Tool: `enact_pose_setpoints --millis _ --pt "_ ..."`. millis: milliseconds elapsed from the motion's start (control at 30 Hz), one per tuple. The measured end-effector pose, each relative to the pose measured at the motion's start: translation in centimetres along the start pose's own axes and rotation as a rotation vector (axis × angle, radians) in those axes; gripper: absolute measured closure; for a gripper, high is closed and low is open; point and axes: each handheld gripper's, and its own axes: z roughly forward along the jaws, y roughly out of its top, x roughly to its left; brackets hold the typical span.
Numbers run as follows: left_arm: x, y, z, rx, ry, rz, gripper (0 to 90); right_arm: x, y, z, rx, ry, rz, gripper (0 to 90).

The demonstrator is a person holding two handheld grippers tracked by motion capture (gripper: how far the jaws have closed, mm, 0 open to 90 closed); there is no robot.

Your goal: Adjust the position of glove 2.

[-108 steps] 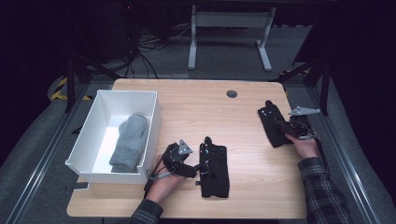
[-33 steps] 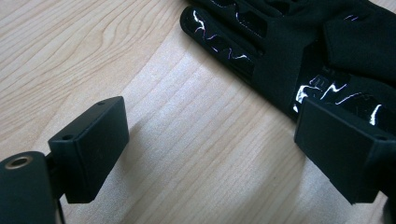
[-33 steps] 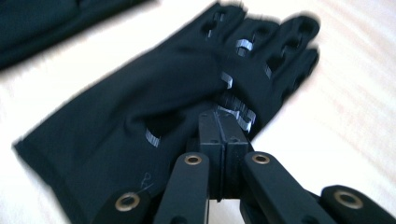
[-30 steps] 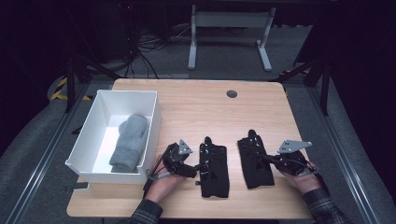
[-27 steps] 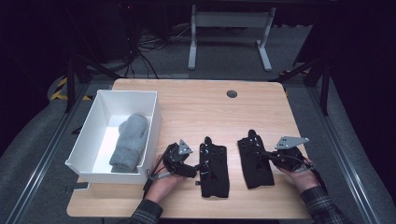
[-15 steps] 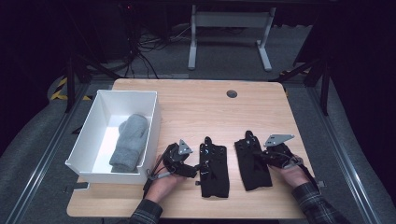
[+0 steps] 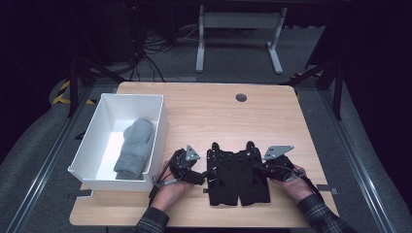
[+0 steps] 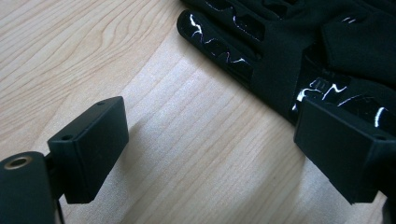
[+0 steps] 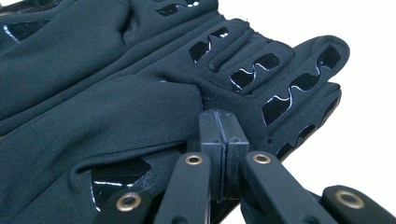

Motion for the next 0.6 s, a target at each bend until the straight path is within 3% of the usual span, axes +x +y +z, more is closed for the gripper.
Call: enact_pose_setpoints --millis 133,200,267,400,500,600 --pt "0.0 0.1 0.0 0.007 -0.001 0.0 10.6 0.2 0.0 -0.1 -0.006 0.01 -0.009 90.0" --pt "-0.2 0.6 -0.3 0.05 0.017 -0.034 13.1 0.1 0.0 -0.5 -0.024 0.013 -0.006 90.0" --pt "-0.2 0.8 -0.5 0.06 0.004 -0.05 15.6 0.0 -0.2 -0.9 -0.036 0.01 -0.004 90.0" --pt "-0.4 1.3 -1.3 -0.008 -0.034 -0.077 17.2 -0.3 -0.6 -1.5 -0.051 0.006 -0.003 90.0" --pt "-0.6 1.6 -0.9 -0.002 -0.094 -0.113 24.6 -0.4 -0.7 -1.7 -0.054 0.003 0.002 90.0" --pt "-1.0 1.8 -0.4 0.011 -0.111 -0.113 30.3 -0.5 -0.9 -1.8 -0.056 0.002 0.001 90.0"
